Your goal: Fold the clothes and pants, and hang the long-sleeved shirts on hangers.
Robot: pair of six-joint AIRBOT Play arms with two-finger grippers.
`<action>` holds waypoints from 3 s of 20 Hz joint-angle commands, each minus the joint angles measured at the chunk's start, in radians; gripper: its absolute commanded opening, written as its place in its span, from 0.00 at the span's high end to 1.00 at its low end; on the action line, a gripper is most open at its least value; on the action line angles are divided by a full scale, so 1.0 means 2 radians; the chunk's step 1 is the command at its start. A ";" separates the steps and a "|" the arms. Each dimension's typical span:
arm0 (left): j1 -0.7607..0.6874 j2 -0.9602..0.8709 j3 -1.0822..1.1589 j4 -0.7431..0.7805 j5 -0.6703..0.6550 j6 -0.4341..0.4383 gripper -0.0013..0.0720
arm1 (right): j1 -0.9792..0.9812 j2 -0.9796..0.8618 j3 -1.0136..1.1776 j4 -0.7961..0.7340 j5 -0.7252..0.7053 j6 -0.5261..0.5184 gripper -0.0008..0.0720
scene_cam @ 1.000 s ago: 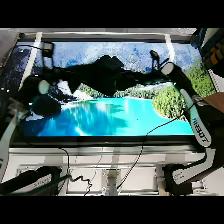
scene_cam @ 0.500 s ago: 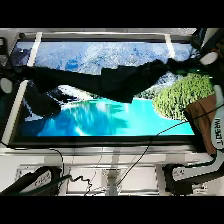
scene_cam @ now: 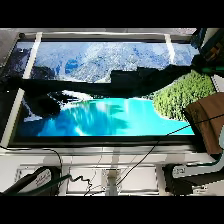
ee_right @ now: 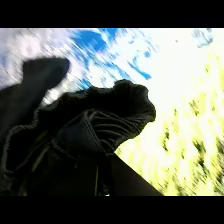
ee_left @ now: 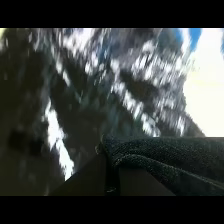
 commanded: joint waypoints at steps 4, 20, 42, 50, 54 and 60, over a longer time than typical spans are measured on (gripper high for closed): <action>0.004 -0.060 -0.001 0.018 -0.117 0.003 0.95 | -0.005 0.000 -0.088 -0.080 0.127 -0.012 0.94; -0.023 -0.076 0.124 0.110 -0.042 0.023 0.96 | -0.005 0.137 -0.255 0.004 -0.047 -0.030 0.94; -0.022 -0.052 0.023 0.134 -0.170 0.045 0.04 | -0.003 0.216 -0.417 0.136 0.000 -0.130 0.31; -0.182 -0.053 0.023 0.134 -0.106 0.039 0.04 | 0.033 0.108 -0.417 0.171 -0.018 -0.066 0.14; -0.245 -0.055 0.023 0.091 -0.035 0.026 0.04 | 0.033 0.072 -0.417 0.231 -0.027 -0.062 0.18; -0.341 -0.101 0.023 -0.058 0.082 0.022 0.04 | 0.033 0.060 -0.414 0.262 -0.071 -0.060 0.59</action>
